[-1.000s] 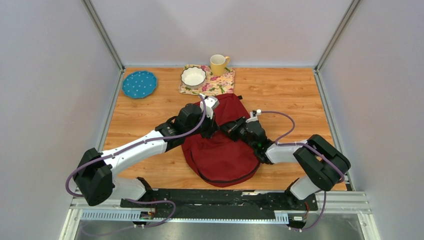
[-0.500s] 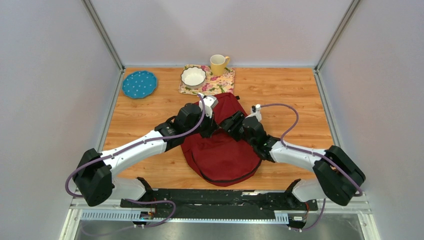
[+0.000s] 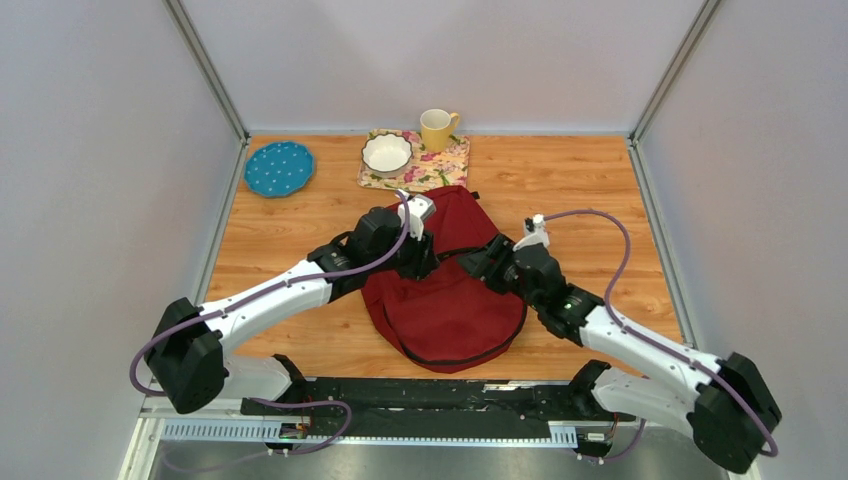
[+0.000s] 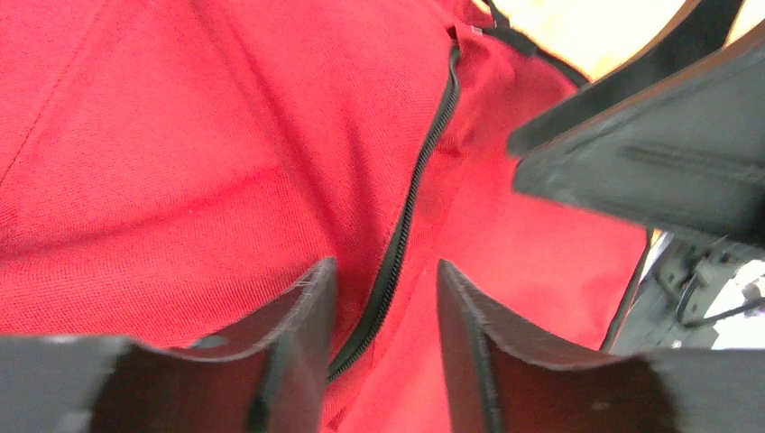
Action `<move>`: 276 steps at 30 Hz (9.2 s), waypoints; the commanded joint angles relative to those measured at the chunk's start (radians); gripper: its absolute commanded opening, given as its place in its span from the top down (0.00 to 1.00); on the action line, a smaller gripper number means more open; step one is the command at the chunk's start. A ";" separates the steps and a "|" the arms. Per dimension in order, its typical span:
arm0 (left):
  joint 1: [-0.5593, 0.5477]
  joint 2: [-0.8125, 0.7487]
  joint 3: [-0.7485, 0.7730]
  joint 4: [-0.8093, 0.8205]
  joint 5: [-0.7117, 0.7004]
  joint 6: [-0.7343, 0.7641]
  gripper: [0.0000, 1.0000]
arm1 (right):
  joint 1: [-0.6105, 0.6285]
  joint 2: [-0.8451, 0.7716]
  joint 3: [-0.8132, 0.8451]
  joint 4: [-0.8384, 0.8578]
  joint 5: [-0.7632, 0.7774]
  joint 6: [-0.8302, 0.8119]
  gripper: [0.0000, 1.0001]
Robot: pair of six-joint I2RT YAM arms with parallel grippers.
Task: Pack the student bag
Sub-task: Place the personal item in the student bag, then adjust the student bag at the center of the board.
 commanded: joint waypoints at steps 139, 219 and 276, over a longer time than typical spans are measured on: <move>0.022 -0.535 -0.245 -0.212 -0.360 -0.048 0.12 | -0.067 -0.055 0.286 -0.356 -0.595 -0.700 0.33; 0.039 -0.735 -0.470 -0.194 -0.281 -0.294 0.10 | 0.033 -0.052 0.355 -0.399 -0.532 -0.803 0.42; 0.210 -0.470 -0.530 0.193 0.209 -0.181 0.30 | 0.096 0.310 0.501 -0.329 -0.310 -0.332 0.64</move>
